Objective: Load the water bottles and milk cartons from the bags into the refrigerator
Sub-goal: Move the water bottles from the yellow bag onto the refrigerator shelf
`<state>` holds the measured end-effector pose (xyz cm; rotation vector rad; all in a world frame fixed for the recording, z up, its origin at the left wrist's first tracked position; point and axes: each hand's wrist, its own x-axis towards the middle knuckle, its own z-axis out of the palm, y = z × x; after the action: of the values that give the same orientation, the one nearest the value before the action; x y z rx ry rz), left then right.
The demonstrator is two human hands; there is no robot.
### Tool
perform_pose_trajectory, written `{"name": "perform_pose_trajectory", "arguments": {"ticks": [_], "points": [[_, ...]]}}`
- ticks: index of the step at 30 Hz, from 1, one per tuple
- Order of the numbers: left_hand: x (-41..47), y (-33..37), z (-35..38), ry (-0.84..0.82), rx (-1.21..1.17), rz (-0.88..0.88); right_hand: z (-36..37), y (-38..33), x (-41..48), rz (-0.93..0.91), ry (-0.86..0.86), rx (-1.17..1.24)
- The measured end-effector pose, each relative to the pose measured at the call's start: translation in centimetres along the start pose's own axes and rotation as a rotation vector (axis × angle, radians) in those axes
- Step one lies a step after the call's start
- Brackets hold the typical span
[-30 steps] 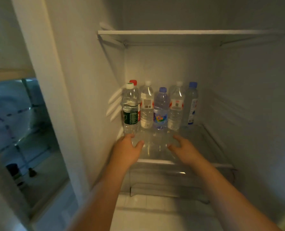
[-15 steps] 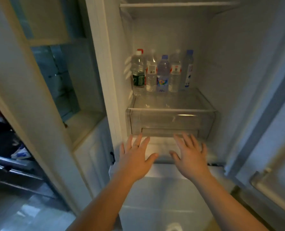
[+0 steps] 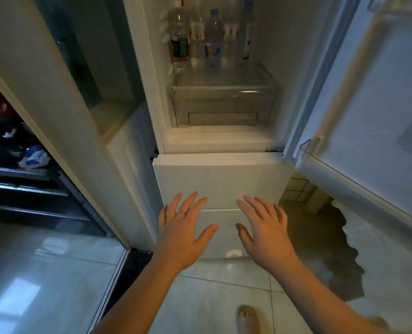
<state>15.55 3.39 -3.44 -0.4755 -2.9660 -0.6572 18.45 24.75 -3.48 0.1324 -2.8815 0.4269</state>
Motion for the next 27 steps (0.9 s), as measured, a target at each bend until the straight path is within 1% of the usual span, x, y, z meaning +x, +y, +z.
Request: {"name": "perform_pose_trajectory", "arguments": {"ticks": [3, 8, 13, 17, 24, 27], "points": [[-4.2, 1.2, 2.3, -0.038, -0.057, -0.026, 0.7, 1.0, -4.5, 0.03, -0.043, -0.005], [-10.4, 4.7, 5.9, -0.118, -0.087, -0.055, 0.8, 4.2, -11.9, 0.05, -0.147, -0.037], [-14.7, 10.0, 9.4, -0.209, -0.034, -0.074, -0.9, 8.9, -17.9, 0.024, -0.134, -0.026], [-17.9, 16.7, 12.4, -0.257, -0.01, -0.075, -3.2, 14.2, -22.9, 0.014, -0.08, -0.01], [-22.6, 32.0, 18.6, -0.236, -0.043, -0.131, -9.0, 25.8, -33.0, 0.054, -0.113, -0.008], [-24.2, 37.7, 20.6, -0.263, -0.059, -0.099, -11.3, 30.5, -36.8, 0.11, -0.129, -0.01]]}}
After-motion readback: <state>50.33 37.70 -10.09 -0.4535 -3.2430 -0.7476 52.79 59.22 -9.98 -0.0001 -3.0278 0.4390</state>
